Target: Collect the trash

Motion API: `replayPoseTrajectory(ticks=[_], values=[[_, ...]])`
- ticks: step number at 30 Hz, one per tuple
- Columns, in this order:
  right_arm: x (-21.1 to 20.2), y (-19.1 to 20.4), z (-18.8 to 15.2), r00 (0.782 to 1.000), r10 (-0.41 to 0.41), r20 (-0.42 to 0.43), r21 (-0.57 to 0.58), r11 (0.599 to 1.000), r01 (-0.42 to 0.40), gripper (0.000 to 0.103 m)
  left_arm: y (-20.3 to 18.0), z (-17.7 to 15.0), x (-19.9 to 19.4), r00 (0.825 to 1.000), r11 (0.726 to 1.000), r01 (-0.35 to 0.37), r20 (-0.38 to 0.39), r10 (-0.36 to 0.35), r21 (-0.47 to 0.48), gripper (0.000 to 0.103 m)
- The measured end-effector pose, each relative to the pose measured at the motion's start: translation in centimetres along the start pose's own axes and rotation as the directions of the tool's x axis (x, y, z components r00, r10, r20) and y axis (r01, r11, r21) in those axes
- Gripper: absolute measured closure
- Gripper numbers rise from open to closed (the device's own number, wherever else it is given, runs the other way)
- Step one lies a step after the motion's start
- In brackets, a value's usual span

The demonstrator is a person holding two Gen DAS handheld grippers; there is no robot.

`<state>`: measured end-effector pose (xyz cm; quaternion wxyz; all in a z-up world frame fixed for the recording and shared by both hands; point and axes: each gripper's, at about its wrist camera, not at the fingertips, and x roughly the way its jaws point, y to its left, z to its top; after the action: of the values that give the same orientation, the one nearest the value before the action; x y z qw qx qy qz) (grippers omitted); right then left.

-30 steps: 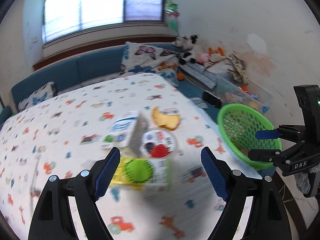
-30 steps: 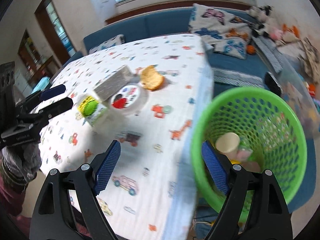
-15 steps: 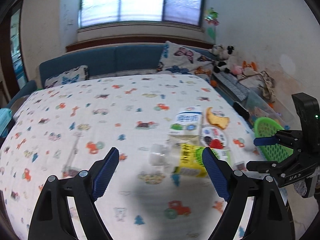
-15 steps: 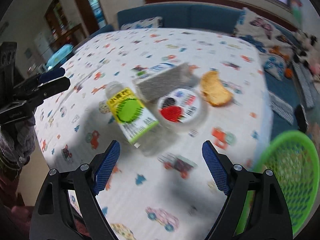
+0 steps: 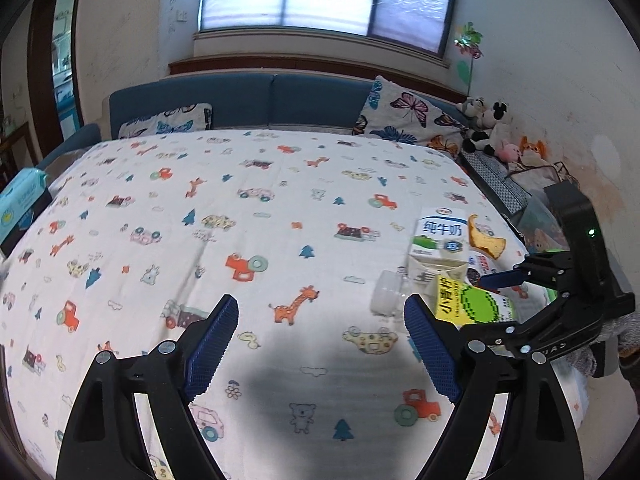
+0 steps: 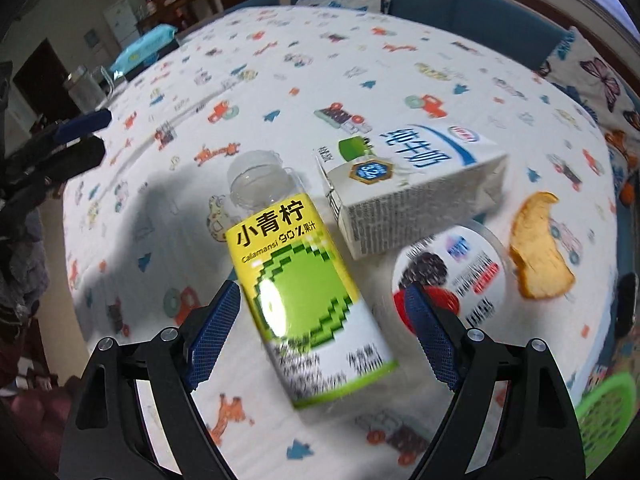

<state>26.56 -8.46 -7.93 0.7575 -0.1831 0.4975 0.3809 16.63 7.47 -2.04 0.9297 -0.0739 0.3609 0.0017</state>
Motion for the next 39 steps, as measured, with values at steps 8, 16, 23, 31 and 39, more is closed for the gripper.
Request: replayPoseTrajectory(ticks=[8, 16, 23, 31, 39], values=[[0.7, 1.4, 1.1, 0.997, 0.075, -0.033, -0.074, 0.994, -0.078, 0.018, 1.1, -0.3, 0.8, 1.0, 1.0, 0.002, -0.019, -0.003, -0.028, 0.021], [2.1, 3.5, 1.4, 0.993, 0.083, -0.078, -0.166, 0.982, -0.096, 0.018, 1.5, -0.4, 1.0, 1.0, 0.999, 0.003, -0.022, -0.004, -0.039, 0.021], [3.6, 3.4, 2.4, 0.992, 0.109, -0.057, -0.124, 0.986, -0.116, 0.019, 2.1, -0.4, 1.1, 1.0, 0.999, -0.005, -0.019, 0.004, -0.045, 0.021], [3.4, 3.3, 2.1, 0.999, 0.009, -0.033, -0.116, 0.993, -0.013, 0.043, 2.3, -0.4, 1.6, 1.0, 0.999, -0.002, -0.024, 0.001, -0.053, 0.021], [-0.3, 1.7, -0.6, 0.999, 0.04, 0.036, 0.01, 0.999, -0.041, 0.045, 0.6, 0.7, 1.4, 1.0, 1.0, 0.024, -0.002, -0.024, -0.007, 0.021]])
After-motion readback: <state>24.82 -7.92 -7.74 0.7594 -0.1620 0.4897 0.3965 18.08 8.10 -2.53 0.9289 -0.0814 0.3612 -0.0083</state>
